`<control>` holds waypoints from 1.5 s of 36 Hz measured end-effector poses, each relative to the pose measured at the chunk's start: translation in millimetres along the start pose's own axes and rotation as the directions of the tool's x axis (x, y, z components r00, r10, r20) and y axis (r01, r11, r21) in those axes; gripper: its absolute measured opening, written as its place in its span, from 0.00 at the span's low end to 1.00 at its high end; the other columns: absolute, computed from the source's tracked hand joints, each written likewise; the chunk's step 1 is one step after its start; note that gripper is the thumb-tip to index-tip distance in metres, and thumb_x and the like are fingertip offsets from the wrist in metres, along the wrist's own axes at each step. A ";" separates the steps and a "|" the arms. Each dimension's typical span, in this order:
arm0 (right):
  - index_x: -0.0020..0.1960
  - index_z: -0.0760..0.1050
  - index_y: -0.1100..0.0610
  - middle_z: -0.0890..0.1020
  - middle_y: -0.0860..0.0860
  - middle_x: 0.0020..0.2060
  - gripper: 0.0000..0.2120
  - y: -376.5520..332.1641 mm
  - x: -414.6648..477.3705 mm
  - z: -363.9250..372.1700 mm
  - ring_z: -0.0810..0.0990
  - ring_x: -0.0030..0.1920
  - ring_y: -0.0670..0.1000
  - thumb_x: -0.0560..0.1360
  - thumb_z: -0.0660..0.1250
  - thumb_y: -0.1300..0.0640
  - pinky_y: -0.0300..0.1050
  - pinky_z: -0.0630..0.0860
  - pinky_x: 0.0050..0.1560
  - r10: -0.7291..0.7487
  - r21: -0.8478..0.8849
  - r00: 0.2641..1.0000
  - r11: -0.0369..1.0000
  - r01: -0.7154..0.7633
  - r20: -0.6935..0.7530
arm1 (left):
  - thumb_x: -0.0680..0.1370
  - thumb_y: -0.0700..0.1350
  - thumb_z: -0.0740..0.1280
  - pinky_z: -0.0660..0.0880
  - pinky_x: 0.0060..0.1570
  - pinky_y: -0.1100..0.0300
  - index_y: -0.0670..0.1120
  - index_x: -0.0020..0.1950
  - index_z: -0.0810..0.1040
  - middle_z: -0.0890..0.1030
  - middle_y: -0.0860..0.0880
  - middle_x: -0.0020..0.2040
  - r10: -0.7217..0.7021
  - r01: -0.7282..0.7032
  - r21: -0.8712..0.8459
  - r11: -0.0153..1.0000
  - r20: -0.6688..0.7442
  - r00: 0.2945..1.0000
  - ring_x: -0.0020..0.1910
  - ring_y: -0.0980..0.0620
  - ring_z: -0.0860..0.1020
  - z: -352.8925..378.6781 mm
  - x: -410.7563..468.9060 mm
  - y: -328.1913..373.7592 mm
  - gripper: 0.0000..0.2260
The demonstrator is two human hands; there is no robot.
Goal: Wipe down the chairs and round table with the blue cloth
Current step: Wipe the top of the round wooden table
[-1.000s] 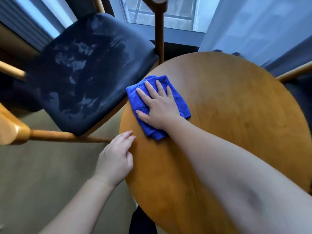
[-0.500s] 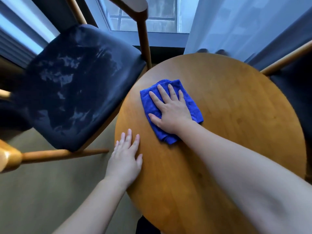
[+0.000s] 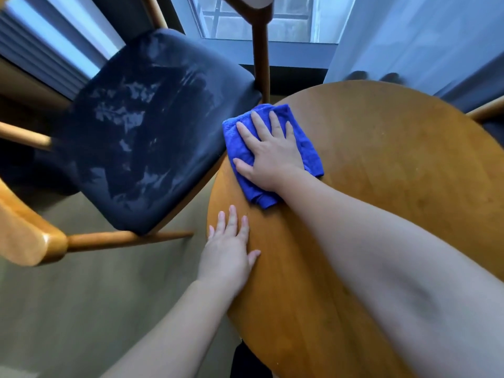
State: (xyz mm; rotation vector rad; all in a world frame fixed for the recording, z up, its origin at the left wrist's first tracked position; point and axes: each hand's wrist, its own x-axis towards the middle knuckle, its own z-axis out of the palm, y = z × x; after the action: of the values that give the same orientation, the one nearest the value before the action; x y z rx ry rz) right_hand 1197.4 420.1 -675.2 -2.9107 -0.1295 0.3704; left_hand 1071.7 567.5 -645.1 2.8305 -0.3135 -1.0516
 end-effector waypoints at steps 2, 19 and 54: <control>0.79 0.46 0.43 0.46 0.49 0.79 0.35 4.6 -4.5 -0.5 0.41 0.78 0.59 0.75 0.51 0.33 0.62 0.42 0.75 0.000 0.006 1.000 1.000 0.000 0.002 | 0.79 0.57 0.59 0.43 0.73 0.52 0.52 0.77 0.44 0.35 0.49 0.76 0.000 -0.001 0.006 1.000 0.020 1.000 0.75 0.47 0.38 0.1 1.0 -0.8 0.33; 0.78 0.50 0.44 0.51 0.49 0.79 0.38 204.2 -149.3 -11.7 0.47 0.78 0.58 0.71 0.48 0.31 0.60 0.48 0.75 0.550 0.039 0.834 0.835 -0.549 -0.038 | 0.77 0.60 0.60 0.52 0.73 0.49 0.49 0.78 0.44 0.38 0.46 0.77 -0.066 0.060 0.100 0.993 0.064 0.996 0.76 0.44 0.42 -14.1 -2.9 22.3 0.37; 0.79 0.44 0.44 0.44 0.51 0.79 0.36 115.3 21.7 -28.6 0.39 0.77 0.61 0.76 0.49 0.33 0.64 0.41 0.74 0.110 0.009 0.994 0.994 -0.110 0.000 | 0.73 0.56 0.70 0.48 0.70 0.35 0.51 0.77 0.39 0.33 0.47 0.76 0.043 -0.084 0.175 0.981 0.226 0.973 0.74 0.39 0.36 -44.6 69.1 100.8 0.46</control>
State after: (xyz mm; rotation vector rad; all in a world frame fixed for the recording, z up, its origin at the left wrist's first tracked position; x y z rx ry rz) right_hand 1232.7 304.6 -677.7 -2.9163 0.0331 0.3862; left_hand 1136.3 454.9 -638.1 2.8376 -0.5441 -1.3959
